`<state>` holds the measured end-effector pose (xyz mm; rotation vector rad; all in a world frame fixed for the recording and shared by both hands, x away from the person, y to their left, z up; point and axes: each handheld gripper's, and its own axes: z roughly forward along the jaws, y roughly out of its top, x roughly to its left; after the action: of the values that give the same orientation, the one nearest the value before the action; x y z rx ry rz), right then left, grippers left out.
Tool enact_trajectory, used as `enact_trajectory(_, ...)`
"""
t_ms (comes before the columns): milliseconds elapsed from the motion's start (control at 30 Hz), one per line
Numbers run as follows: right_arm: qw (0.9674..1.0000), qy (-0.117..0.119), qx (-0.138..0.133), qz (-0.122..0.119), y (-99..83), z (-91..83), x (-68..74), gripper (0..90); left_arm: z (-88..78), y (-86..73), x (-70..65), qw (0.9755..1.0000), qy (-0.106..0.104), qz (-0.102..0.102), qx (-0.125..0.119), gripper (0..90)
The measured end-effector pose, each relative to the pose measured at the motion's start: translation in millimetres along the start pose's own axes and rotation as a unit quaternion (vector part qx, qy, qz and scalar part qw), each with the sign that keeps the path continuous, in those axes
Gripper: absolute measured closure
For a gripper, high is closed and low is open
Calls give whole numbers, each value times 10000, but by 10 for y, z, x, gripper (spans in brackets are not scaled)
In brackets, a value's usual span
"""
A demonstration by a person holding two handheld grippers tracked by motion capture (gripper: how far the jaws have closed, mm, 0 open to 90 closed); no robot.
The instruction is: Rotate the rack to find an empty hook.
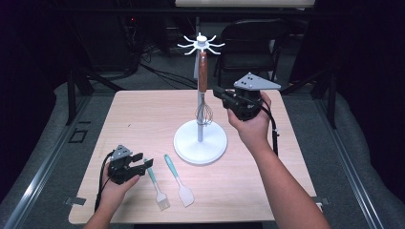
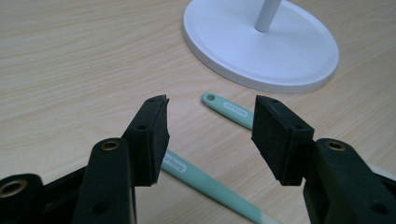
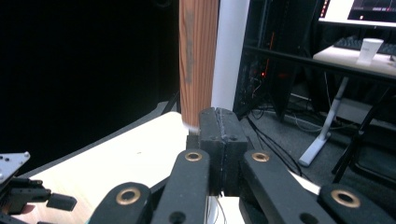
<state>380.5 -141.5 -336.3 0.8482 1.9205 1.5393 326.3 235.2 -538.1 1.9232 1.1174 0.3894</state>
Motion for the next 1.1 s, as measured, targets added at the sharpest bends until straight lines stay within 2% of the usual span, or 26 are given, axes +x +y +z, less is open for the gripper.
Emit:
enact_trajectory(233, 9997, -42, -226, -62, 258, -36, -20, 900, 1, -2, 0, 10000, 1, -26, -3, 457)
enact_trajectory(467, 9989, -275, -342, -177, 528, -52, -95, 900, 0, -6, 9, 10000, 19, -44, -30, 458)
enact_trajectory(667, 9984, -419, -385, -57, 637, -28, -225, 900, -2, -7, 20, 10000, 5, -55, -26, 458)
enact_trajectory(800, 9981, -447, -424, -27, 694, -13, -253, 900, -7, -10, 36, 10000, 3, -55, -4, 458)
enact_trajectory(1100, 9982, -345, -467, -128, 733, -10, -143, 900, -12, -10, 39, 9999, 17, -123, -64, 458)
